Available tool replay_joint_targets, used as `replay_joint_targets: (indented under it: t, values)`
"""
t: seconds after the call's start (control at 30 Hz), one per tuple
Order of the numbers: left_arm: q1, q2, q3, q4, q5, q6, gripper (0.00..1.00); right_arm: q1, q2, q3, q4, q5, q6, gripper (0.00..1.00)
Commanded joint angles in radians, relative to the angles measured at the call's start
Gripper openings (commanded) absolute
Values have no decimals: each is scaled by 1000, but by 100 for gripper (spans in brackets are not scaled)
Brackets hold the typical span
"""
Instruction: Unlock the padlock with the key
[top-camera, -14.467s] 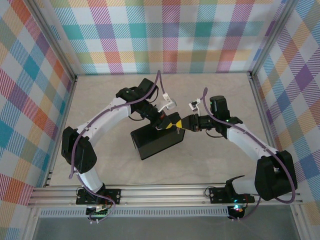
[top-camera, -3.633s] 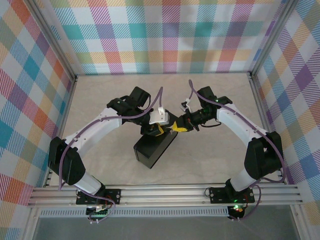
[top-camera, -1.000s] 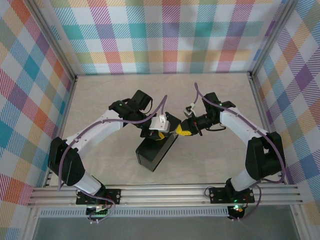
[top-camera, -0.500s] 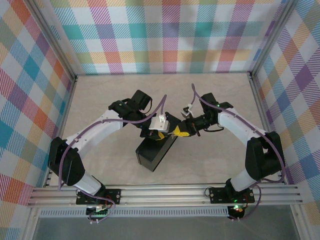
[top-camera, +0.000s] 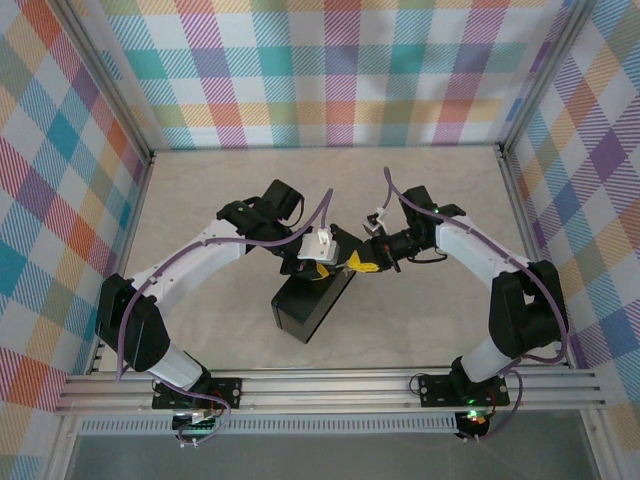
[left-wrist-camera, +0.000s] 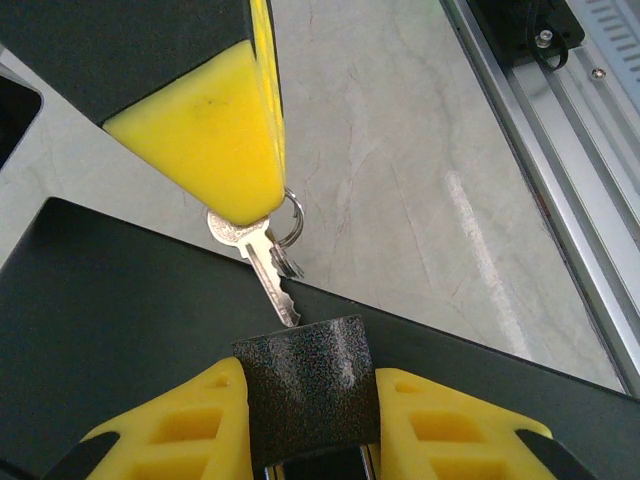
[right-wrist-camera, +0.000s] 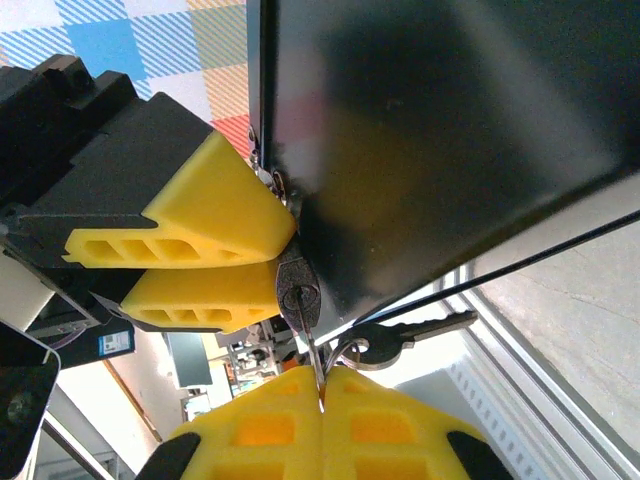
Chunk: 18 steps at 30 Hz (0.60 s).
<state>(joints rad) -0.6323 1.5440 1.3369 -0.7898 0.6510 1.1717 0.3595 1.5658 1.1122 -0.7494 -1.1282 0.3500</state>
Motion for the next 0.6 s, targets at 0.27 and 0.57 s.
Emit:
replay_joint_targets:
  t: [0.27,0.57]
  values:
    - [6,11,-15,-59,8,6,24,21,10,-11,40,-59,7,0]
    - [12,-8,-50,2,12,-30,24,48,9,-35,71,-71,19,0]
